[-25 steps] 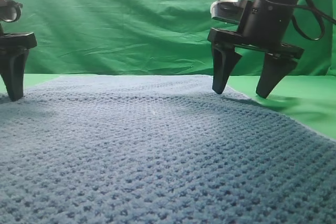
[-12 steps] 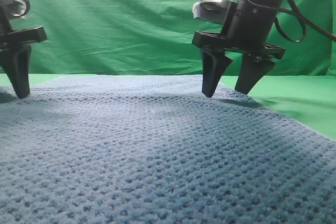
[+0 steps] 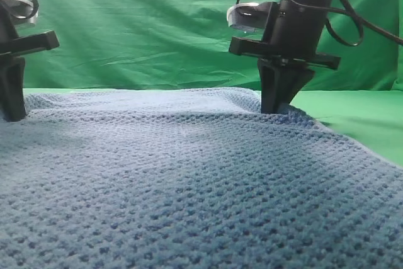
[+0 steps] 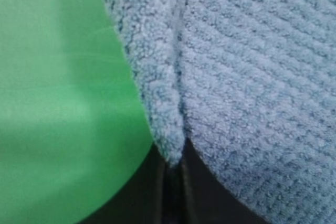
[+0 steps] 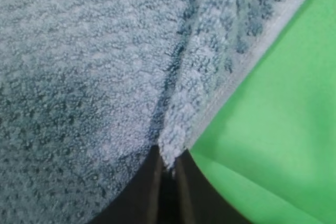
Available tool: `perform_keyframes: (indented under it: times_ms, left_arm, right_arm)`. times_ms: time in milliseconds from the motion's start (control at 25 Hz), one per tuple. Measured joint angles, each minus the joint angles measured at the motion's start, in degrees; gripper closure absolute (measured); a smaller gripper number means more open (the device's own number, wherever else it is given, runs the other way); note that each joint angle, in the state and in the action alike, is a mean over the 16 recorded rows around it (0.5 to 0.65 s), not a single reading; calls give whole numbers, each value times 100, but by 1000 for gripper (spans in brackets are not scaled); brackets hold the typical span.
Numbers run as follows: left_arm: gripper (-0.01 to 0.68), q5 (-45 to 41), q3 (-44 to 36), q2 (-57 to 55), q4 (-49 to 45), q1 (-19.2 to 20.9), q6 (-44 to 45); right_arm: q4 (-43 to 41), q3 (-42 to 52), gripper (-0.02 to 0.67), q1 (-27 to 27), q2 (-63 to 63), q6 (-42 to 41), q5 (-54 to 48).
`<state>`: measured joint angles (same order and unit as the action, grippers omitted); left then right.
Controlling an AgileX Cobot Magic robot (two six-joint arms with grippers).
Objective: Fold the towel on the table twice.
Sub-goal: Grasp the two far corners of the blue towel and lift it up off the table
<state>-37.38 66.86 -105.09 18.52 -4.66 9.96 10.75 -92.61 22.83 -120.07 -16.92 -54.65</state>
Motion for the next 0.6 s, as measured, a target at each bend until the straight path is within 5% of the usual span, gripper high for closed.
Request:
perform_keyframes:
  times_ms: [600]
  left_arm:
    - [673,-721,1640,957,225,0,6]
  right_arm:
    - [-408,-1368,649,-217,1059,360,-677]
